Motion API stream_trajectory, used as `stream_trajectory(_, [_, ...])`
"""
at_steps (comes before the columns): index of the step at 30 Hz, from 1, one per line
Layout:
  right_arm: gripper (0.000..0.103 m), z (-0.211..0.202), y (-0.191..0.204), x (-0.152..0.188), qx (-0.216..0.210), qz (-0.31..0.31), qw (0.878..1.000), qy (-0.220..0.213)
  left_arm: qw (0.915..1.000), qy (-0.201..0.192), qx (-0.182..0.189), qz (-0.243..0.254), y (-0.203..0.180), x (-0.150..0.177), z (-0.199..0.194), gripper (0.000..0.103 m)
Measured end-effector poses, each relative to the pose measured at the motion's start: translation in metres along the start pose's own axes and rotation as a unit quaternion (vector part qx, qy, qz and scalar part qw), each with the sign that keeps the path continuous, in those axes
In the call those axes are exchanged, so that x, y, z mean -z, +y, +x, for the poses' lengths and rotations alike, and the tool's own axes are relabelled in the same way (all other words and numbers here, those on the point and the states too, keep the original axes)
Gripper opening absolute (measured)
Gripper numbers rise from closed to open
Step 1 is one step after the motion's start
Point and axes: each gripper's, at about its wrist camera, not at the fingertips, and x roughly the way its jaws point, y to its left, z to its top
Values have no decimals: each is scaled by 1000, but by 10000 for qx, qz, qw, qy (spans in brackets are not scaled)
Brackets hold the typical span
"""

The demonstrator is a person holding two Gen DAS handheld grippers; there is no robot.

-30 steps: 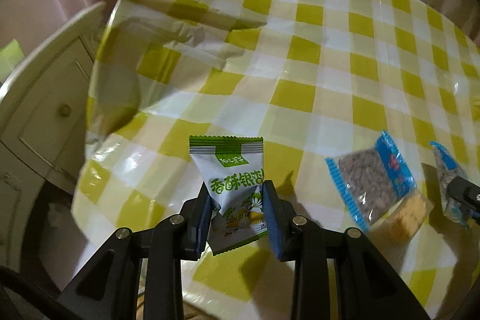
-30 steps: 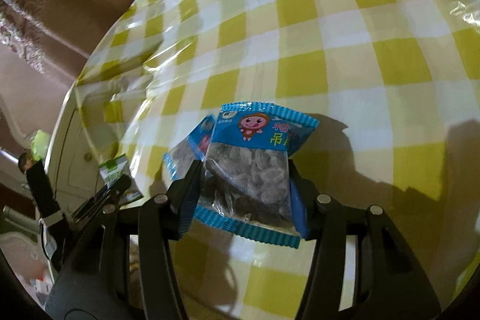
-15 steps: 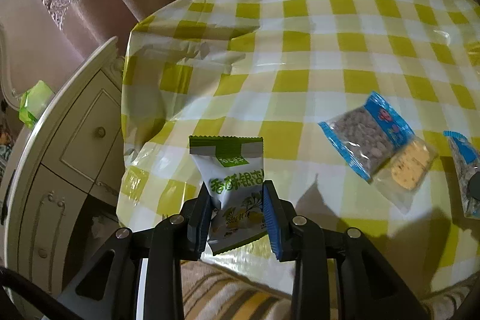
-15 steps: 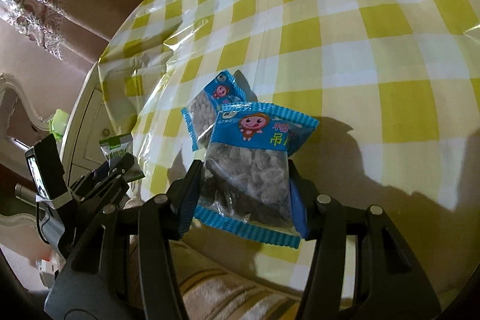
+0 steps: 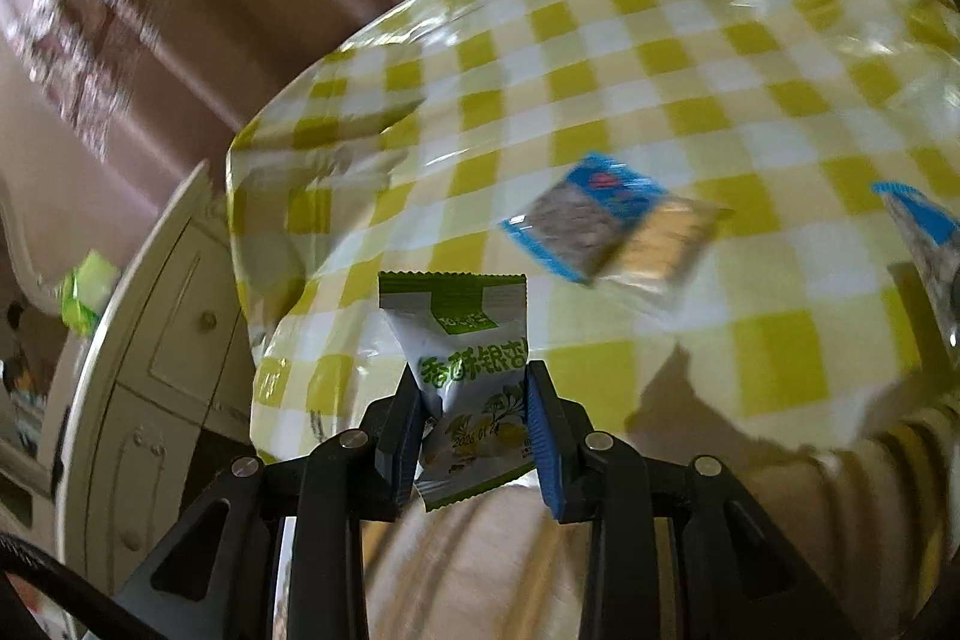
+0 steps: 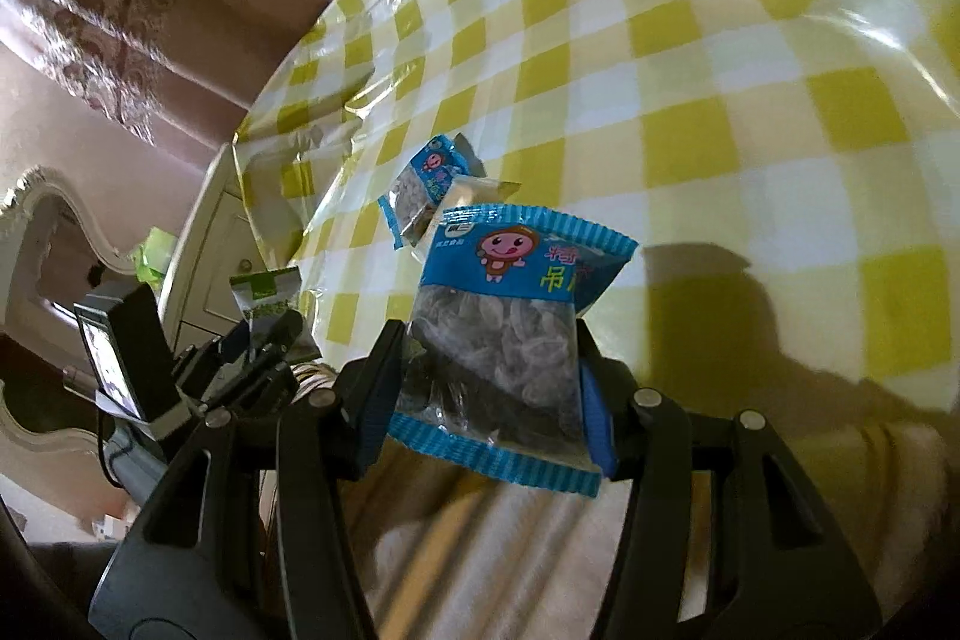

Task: Organize snacks
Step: 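Lift green-and-white packet with left gripper while right gripper carries bean bag toward box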

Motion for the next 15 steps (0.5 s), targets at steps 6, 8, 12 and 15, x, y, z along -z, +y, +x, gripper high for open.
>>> stream_trajectory(6, [57, -49, -32, 25, 38, 281, 9994, -198, 9978, -260, 208, 571, -47, 2, -42, 33])
stream_trajectory(8, [57, -65, -44, 33, 33, 377, 9989, -275, 9957, -367, 320, 783, -68, 1, -59, 33])
stream_trajectory(12, [57, -100, -74, 48, 121, 612, 9972, -403, 9897, -576, 599, 1165, -106, 2, -89, 33])
stream_trajectory(15, [57, -122, -100, 59, 326, 834, 9948, -483, 9835, -708, 763, 1476, -136, 5, -110, 33])
